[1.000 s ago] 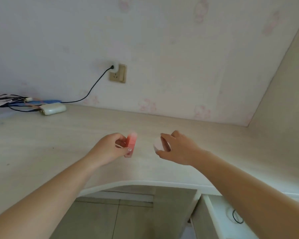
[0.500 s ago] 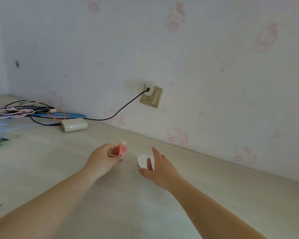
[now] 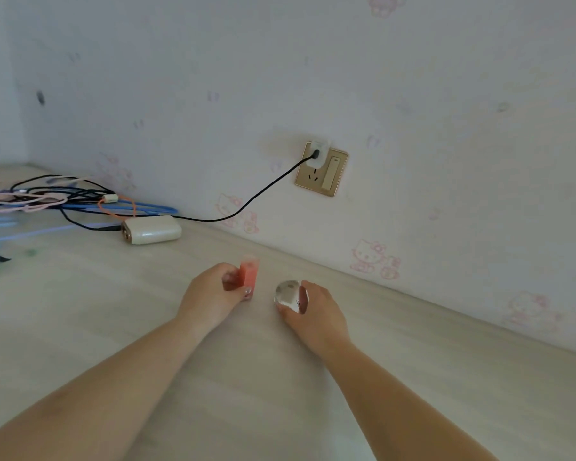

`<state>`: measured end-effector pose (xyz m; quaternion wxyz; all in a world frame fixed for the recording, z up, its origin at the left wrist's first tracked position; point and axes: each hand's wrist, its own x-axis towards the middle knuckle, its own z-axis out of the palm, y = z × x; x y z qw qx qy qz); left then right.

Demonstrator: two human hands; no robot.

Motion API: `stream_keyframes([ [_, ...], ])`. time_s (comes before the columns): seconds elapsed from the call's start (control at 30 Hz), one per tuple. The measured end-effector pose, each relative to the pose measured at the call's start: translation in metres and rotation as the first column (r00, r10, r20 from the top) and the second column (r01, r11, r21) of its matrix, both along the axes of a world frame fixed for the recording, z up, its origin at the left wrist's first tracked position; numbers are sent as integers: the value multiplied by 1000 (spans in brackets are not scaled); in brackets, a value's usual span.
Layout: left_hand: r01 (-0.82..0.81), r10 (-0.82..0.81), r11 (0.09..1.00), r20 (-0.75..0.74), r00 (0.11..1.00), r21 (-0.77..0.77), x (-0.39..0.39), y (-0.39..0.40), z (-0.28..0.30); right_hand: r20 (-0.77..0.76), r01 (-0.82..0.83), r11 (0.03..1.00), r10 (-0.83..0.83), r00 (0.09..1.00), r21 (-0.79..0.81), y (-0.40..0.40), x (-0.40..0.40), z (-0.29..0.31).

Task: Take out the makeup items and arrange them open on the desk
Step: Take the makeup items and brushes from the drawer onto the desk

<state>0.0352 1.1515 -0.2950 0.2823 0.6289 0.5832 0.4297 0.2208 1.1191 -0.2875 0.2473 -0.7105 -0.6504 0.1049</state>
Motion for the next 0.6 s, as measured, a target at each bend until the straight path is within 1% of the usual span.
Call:
stream_keyframes([
  [0.1, 9, -9, 1000, -4, 1000, -5, 2, 0, -1, -6, 13, 1000, -13, 1000, 2, 4, -2, -1],
  [0.17, 2, -2, 1000, -38, 999, -8, 3, 0, -1, -12, 19, 1000, -20, 1000, -11, 6, -3, -1],
  [0.27, -8, 5, 1000, -90, 996, -29, 3, 2, -2, 12, 2, 999, -2, 1000, -41, 7, -2, -1],
  [0.33, -16, 13, 999, -85, 996, -36, 4, 1, 0, 23, -30, 997, 31, 999, -68, 5, -1, 1],
  [0.37, -30, 29, 999, -44, 999, -38, 5, -1, 2, 15, -53, 996, 54, 998, -76, 3, -1, 2],
  [0.43, -82, 83, 996, 80, 993, -17, 5, -11, 9, -65, -84, 996, 81, 995, -44, -4, 1, 9],
  [0.5, -119, 108, 992, 169, 980, 53, 7, -26, 18, -119, -106, 992, 113, 986, 63, -17, 9, 17],
  [0.57, -91, 62, 987, 215, 975, 129, 13, -46, 28, -124, -103, 978, 127, 984, 179, -33, 20, 26],
  [0.6, -54, 19, 986, 216, 976, 155, 19, -59, 34, -138, -89, 971, 121, 983, 220, -45, 27, 32],
])
